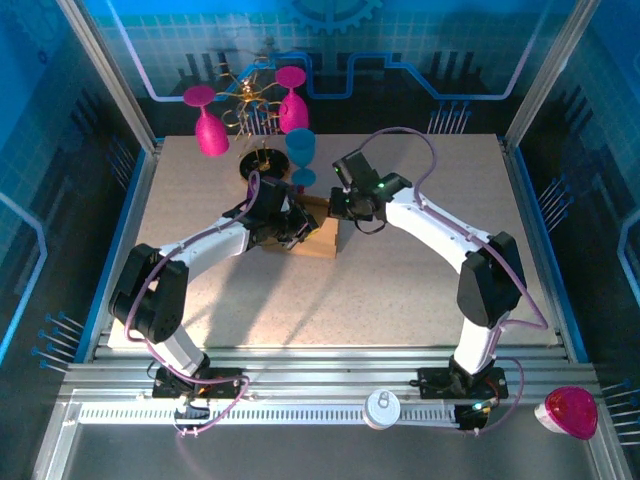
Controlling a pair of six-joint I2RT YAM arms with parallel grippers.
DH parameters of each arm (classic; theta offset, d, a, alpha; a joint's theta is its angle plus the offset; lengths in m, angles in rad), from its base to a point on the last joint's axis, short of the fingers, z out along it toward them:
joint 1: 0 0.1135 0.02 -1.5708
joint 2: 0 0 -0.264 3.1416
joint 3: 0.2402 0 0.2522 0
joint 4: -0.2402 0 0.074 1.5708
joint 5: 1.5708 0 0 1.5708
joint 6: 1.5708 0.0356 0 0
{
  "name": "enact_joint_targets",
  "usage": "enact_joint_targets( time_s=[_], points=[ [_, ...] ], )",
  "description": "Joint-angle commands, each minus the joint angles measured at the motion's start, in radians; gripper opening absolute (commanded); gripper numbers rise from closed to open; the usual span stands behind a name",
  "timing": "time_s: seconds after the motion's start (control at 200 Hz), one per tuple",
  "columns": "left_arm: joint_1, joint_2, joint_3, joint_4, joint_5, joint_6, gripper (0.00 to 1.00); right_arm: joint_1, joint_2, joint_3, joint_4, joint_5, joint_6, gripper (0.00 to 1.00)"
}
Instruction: Fold the paper box
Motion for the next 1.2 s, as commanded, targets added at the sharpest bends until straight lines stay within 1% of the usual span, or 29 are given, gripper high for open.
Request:
enact_joint_targets(
  time_s=[0.0, 0.07, 0.17, 0.28, 0.32, 0.42, 0.51, 0.61, 0.655, 0.695, 0.765, 0.805, 0.906, 0.966, 1.016, 1.131, 1.196],
  points=[
    [-0.012, 0.009, 0.032, 0.001, 0.017, 0.001, 0.09, 0.047, -0.023, -0.046, -0.019, -0.019, -0.031, 0.00],
    [-0.012, -0.003, 0.033, -0.011, 0.020, 0.001, 0.12, 0.047, -0.030, -0.054, -0.014, -0.008, -0.044, 0.00],
    [-0.012, -0.038, 0.029, -0.035, 0.023, -0.004, 0.24, 0.046, -0.030, -0.049, -0.014, 0.004, -0.069, 0.00],
    [-0.012, -0.086, 0.013, -0.056, 0.027, -0.017, 0.34, 0.048, -0.022, -0.056, -0.015, 0.001, -0.089, 0.00],
    [-0.012, -0.106, 0.006, -0.057, 0.032, -0.025, 0.35, 0.051, -0.021, -0.063, -0.009, 0.002, -0.094, 0.00],
    [-0.012, -0.170, -0.014, -0.055, 0.037, -0.040, 0.36, 0.056, -0.022, -0.066, -0.002, 0.014, -0.116, 0.00],
    [-0.006, -0.239, 0.010, -0.126, 0.027, -0.019, 0.37, 0.062, -0.022, -0.058, -0.006, 0.027, -0.132, 0.00],
    [0.025, -0.280, 0.108, -0.329, -0.018, 0.086, 0.35, 0.062, -0.021, -0.054, -0.004, 0.031, -0.141, 0.00],
    [0.063, -0.287, 0.149, -0.415, -0.028, 0.140, 0.34, 0.064, -0.020, -0.051, -0.005, 0.030, -0.143, 0.00],
    [0.101, -0.294, 0.180, -0.499, -0.052, 0.184, 0.31, 0.064, -0.022, -0.052, -0.003, 0.029, -0.147, 0.00],
    [0.174, -0.298, 0.229, -0.630, -0.104, 0.269, 0.26, 0.066, -0.022, -0.050, -0.002, 0.031, -0.153, 0.00],
    [0.203, -0.301, 0.261, -0.702, -0.156, 0.317, 0.24, 0.068, -0.021, -0.049, -0.002, 0.031, -0.155, 0.00],
    [0.227, -0.302, 0.313, -0.826, -0.256, 0.426, 0.24, 0.068, -0.022, -0.047, -0.002, 0.031, -0.161, 0.00],
    [0.235, -0.277, 0.332, -0.901, -0.306, 0.476, 0.24, 0.069, -0.026, -0.049, -0.002, 0.032, -0.164, 0.00],
    [0.255, -0.259, 0.328, -0.928, -0.319, 0.511, 0.25, 0.070, -0.028, -0.051, 0.001, 0.032, -0.165, 0.00],
    [0.308, -0.226, 0.306, -0.918, -0.283, 0.571, 0.25, 0.069, -0.032, -0.057, 0.002, 0.030, -0.167, 0.00],
    [0.322, -0.197, 0.318, -0.929, -0.267, 0.606, 0.24, 0.070, -0.032, -0.058, 0.000, 0.031, -0.169, 0.00]
  ],
)
